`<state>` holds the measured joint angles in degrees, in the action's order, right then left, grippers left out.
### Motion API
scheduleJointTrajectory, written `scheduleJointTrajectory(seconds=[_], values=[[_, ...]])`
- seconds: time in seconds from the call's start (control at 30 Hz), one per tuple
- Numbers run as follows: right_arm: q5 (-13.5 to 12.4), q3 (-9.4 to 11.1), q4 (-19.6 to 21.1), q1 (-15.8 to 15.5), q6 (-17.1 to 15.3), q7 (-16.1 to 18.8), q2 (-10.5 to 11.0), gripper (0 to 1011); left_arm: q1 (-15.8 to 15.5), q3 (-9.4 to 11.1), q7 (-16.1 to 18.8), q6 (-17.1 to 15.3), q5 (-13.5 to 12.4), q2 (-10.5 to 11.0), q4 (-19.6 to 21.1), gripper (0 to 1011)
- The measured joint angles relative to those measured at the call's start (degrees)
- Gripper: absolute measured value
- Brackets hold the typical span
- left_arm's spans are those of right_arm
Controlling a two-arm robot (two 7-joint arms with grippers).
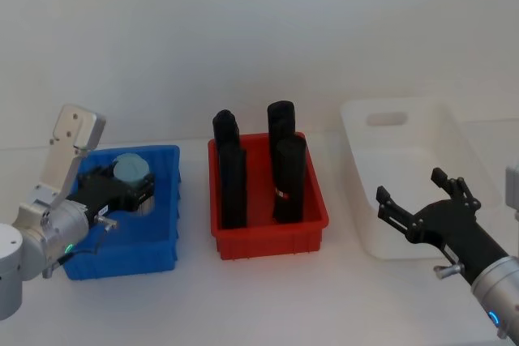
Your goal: Pick the cotton swabs from the blue box and place them into the white box.
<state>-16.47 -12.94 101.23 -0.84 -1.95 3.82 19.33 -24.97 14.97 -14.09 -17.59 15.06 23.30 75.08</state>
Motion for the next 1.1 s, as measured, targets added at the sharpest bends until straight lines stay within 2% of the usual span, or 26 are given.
scheduleJointTrajectory(seconds=[0.27,0.6,1.1], values=[[0.0,0.0,0.0,0.0,0.0,0.0,0.0,1001,0.5,-0.3,-3.2,-1.8,-0.9,1.1,5.8,671],[0.0,0.0,0.0,0.0,0.0,0.0,0.0,1001,0.0,-0.4,-9.5,-4.3,-1.3,2.1,11.8,671],[0.0,0.0,0.0,0.0,0.0,0.0,0.0,1001,-2.2,0.6,-19.4,-7.0,-0.7,1.8,14.9,671]])
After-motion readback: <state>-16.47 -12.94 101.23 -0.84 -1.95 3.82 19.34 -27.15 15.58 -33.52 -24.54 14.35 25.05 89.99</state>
